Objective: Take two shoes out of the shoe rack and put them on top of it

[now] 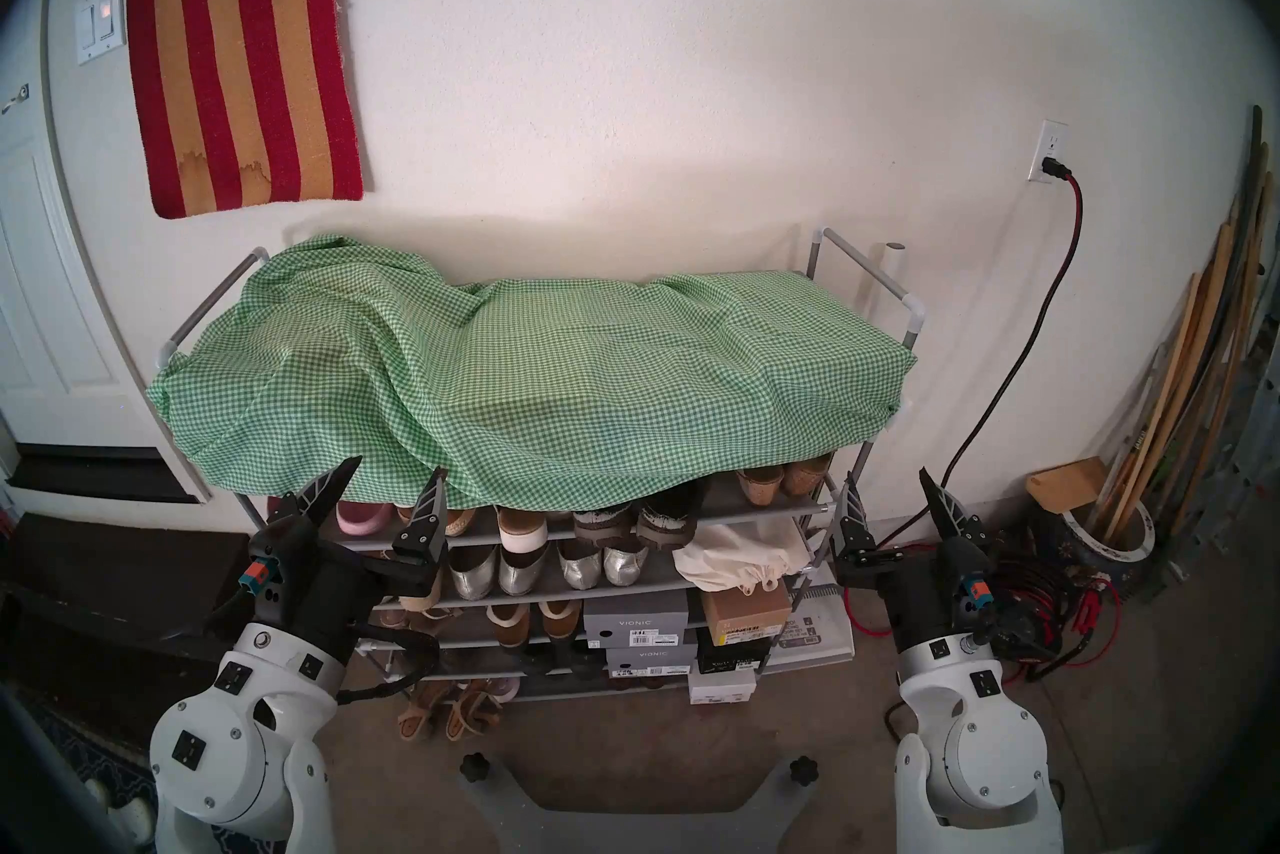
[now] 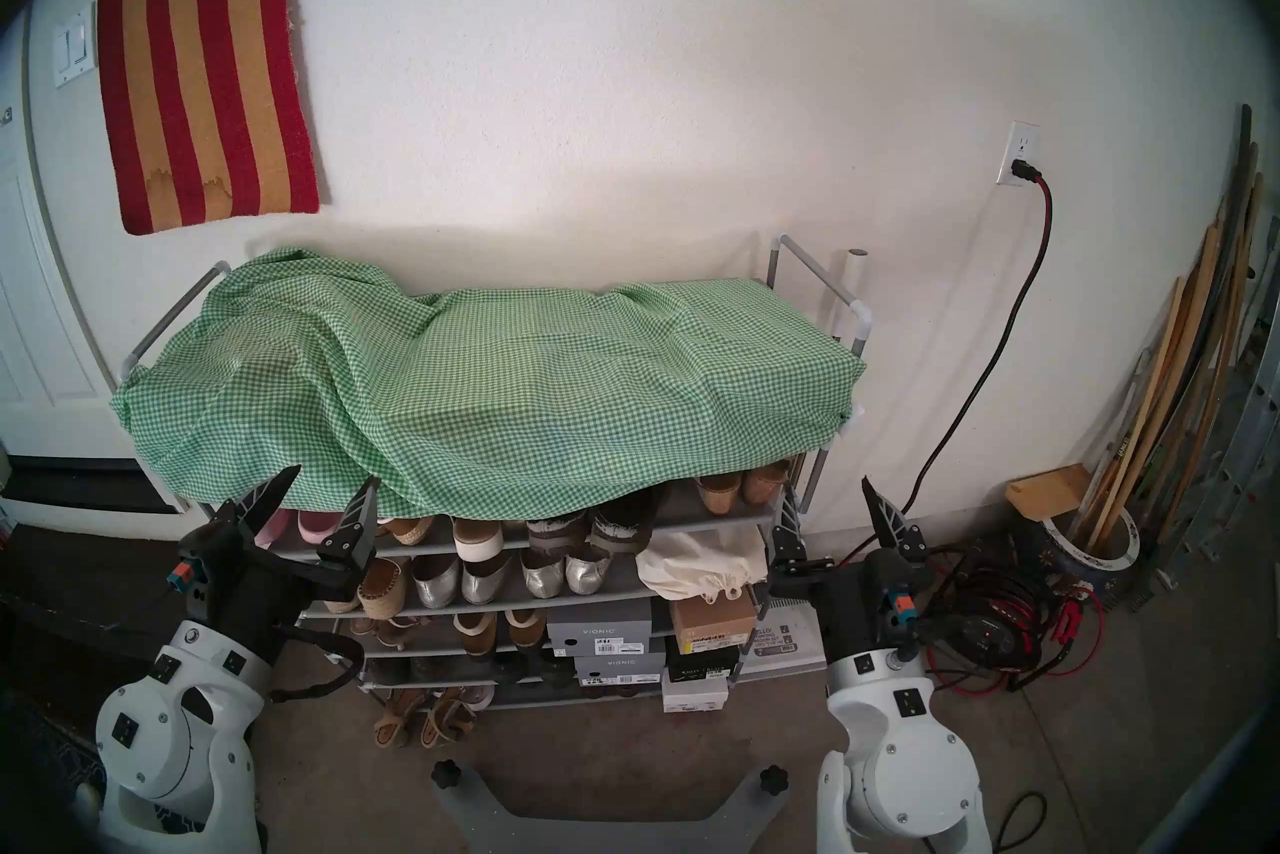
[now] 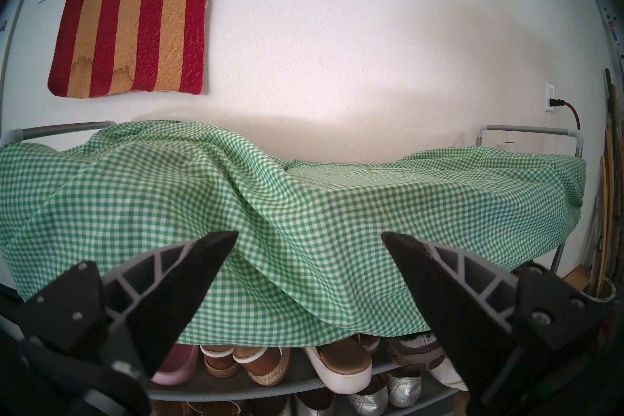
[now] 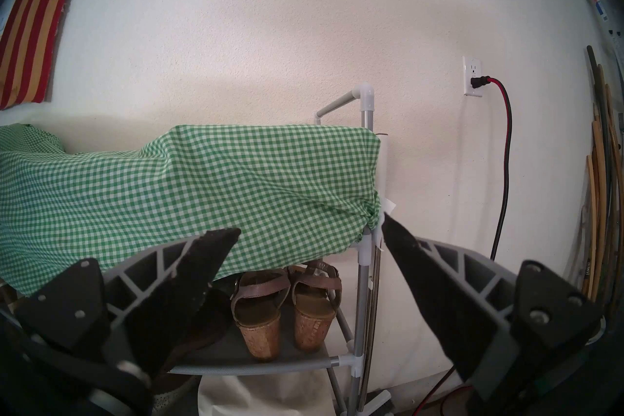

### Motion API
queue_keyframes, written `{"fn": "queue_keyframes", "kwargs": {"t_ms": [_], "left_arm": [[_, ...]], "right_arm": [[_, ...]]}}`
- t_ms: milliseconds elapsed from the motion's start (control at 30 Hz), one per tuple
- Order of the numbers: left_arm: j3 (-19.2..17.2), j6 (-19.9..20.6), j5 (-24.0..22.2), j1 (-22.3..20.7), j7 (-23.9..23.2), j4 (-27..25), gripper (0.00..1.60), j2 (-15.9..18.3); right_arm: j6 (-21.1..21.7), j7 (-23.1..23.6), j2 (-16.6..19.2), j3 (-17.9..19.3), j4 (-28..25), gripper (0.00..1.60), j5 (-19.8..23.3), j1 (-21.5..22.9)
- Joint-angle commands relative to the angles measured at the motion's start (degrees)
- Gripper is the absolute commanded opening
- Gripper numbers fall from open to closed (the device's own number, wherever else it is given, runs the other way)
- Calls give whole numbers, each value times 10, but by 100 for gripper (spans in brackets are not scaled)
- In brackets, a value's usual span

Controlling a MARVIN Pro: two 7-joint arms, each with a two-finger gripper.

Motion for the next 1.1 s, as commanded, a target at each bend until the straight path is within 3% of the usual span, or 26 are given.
{"fn": "queue_keyframes", "kwargs": {"t_ms": [0, 267, 500, 633, 967, 1067], "left_arm": [[1, -1, -1, 0, -1, 0, 160, 0], [1, -1, -1, 0, -1, 0, 160, 0], [1, 0, -1, 0, -1, 0, 160, -1], [1, 0, -1, 0, -1, 0, 160, -1], [1, 0, -1, 0, -1, 0, 160, -1], [1, 0, -1, 0, -1, 0, 160, -1]], "right_arm": [[0, 0, 0, 0, 0, 160, 0, 0], [-2, 6, 4, 1, 2, 160, 4, -1], [-3, 78, 49, 29, 12, 160, 71, -25], [-16, 114, 82, 43, 23, 160, 82, -39], [-35, 221, 142, 87, 63, 160, 161, -33], [-32, 241, 143, 96, 77, 160, 186, -24]]}}
